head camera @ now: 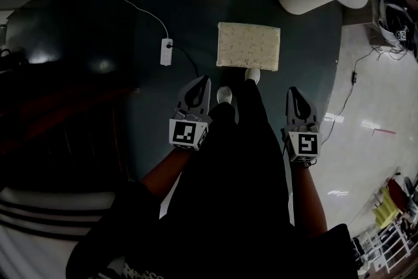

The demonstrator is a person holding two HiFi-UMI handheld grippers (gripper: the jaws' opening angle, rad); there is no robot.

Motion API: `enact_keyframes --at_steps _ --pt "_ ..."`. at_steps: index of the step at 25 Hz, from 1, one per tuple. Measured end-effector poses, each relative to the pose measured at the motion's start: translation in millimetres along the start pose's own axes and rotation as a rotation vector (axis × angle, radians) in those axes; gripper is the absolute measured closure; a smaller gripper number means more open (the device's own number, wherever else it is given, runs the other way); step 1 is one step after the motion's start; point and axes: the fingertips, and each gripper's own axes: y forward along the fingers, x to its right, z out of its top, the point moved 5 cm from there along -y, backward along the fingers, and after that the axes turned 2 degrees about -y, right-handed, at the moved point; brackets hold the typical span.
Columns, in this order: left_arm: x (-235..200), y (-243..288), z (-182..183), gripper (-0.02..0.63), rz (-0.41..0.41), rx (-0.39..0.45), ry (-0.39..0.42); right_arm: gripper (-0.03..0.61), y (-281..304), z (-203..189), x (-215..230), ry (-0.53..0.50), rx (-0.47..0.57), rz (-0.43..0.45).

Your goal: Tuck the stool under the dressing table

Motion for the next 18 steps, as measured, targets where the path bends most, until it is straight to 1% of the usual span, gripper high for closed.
enact_keyframes --at_steps 3,6,7,10,12,14,16,18 --pt "-12 8 -10 0.597 0.036 -0.05 0.027 0.538 26 -25 13 0.022 -0.041 0.024" --pt "-17 30 -23 0.597 0.031 -0.084 0.035 0.538 50 -54 29 0.023 -0.08 0.041" --pt "-21 39 -27 0.597 0.036 -0.095 0.023 0.538 60 -65 34 0.021 -0.09 0.051" --pt "-35 63 -40 0.597 0.083 -0.114 -0.057 0.538 90 -95 48 -0.003 -0.107 0.082" --pt "-40 76 -55 0.597 0.09 -0.129 -0.059 0.538 103 -117 57 0.002 -0.119 0.078" --pt "-46 91 -82 0.597 0.09 -0.155 -0.056 0.538 118 -144 67 0.019 -0.147 0.066" --pt "-54 104 -118 0.597 0.094 -0.192 -0.065 0.538 135 -176 75 0.041 -0.21 0.052" --pt "-62 110 -153 0.597 0.099 -0.221 -0.081 0.538 147 -210 81 0.089 -0.277 0.012"
